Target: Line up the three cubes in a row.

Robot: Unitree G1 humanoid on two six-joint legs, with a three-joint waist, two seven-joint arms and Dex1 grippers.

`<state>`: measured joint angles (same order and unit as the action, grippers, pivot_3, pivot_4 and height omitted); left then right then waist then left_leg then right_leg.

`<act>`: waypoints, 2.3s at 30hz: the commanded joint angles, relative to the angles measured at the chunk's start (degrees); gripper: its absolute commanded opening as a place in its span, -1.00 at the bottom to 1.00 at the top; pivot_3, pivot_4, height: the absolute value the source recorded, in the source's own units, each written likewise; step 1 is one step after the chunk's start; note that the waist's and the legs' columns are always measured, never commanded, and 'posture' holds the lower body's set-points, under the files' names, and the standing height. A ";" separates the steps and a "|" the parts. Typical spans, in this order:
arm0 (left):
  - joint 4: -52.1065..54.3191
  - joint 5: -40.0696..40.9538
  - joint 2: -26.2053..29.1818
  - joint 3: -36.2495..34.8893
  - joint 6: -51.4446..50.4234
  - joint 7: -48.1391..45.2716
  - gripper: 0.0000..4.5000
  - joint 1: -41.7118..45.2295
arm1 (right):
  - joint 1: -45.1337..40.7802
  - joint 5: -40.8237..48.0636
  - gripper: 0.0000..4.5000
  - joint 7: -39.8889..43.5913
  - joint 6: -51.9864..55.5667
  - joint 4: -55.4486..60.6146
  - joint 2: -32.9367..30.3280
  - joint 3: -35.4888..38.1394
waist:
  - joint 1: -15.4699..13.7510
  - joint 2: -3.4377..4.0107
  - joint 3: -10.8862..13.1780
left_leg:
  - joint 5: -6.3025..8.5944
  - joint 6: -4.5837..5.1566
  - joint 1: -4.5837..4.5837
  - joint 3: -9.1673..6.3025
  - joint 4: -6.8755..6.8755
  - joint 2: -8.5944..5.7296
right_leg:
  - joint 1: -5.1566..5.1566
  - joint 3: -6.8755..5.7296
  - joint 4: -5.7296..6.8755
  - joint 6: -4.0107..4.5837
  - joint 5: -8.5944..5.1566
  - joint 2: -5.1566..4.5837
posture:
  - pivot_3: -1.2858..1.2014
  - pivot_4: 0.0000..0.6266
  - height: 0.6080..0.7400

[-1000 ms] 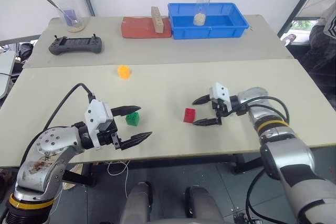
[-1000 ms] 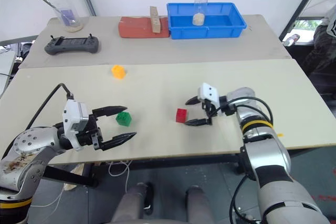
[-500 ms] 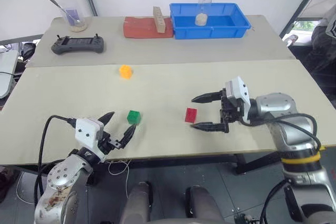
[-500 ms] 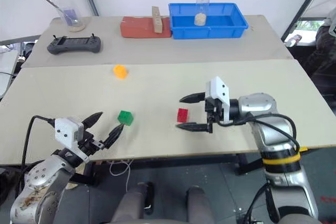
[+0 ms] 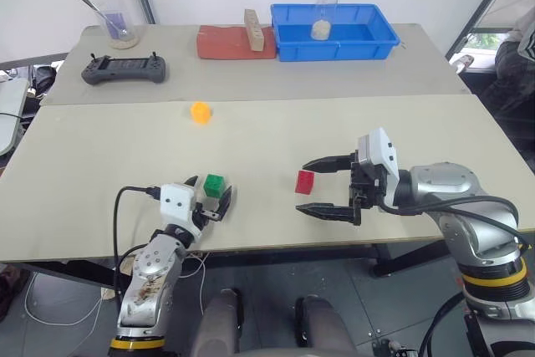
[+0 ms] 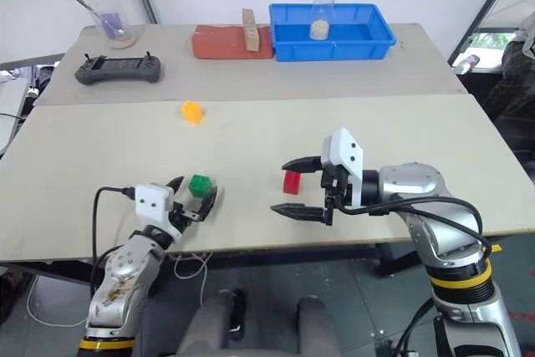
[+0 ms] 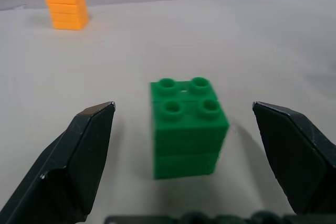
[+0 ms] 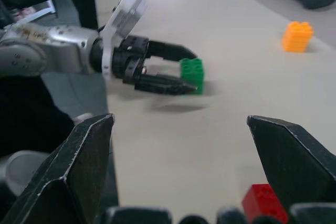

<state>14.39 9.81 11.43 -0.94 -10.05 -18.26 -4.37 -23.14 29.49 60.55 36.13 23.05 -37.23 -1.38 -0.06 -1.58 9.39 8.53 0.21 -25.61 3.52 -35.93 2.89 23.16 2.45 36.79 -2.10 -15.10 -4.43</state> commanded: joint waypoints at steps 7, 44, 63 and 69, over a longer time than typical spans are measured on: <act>-0.95 -0.50 -0.16 -0.87 2.53 0.89 -0.26 1.72 | 0.87 3.00 1.00 -4.28 1.03 4.57 -1.07 2.27 | 0.03 -0.01 0.00 | 0.00 0.00 0.00 -0.01 0.00 0.02 | 0.01 -0.01 0.01 0.01 0.00 0.01 | 0.03 -0.52 1.00; -3.05 -8.79 -7.02 10.75 -1.53 6.69 -0.40 9.70 | 8.75 3.77 1.00 -12.72 0.76 8.92 -4.73 5.82 | -0.58 -0.05 0.02 | -0.15 0.24 -0.10 -0.05 -0.07 -0.05 | -0.03 0.02 -0.02 -0.11 0.02 0.03 | 0.03 -0.52 1.00; -7.76 -15.10 -14.87 14.53 1.42 16.78 -0.40 9.72 | 7.53 7.53 1.00 -13.02 4.67 10.41 -7.97 7.09 | -0.57 -0.07 0.03 | -0.15 0.25 -0.25 -0.13 -0.19 -0.07 | 0.01 0.01 -0.03 -0.16 0.04 0.06 | 0.03 -0.52 1.00; -9.16 -14.77 -15.31 14.83 2.35 16.91 -0.40 10.82 | 8.38 8.32 1.00 -13.52 5.24 11.09 -8.55 7.70 | -0.61 -0.07 0.03 | -0.15 0.25 -0.26 -0.13 -0.24 -0.08 | 0.00 0.00 -0.03 -0.17 0.05 0.06 | 0.03 -0.52 1.00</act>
<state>4.77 -4.62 -2.48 13.13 -9.73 -1.61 5.61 -14.74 36.78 47.28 41.37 32.12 -45.09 3.92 -0.66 -1.65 9.42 8.38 0.46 -25.88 3.39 -36.17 2.82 23.16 2.46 36.76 -2.27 -15.05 -4.37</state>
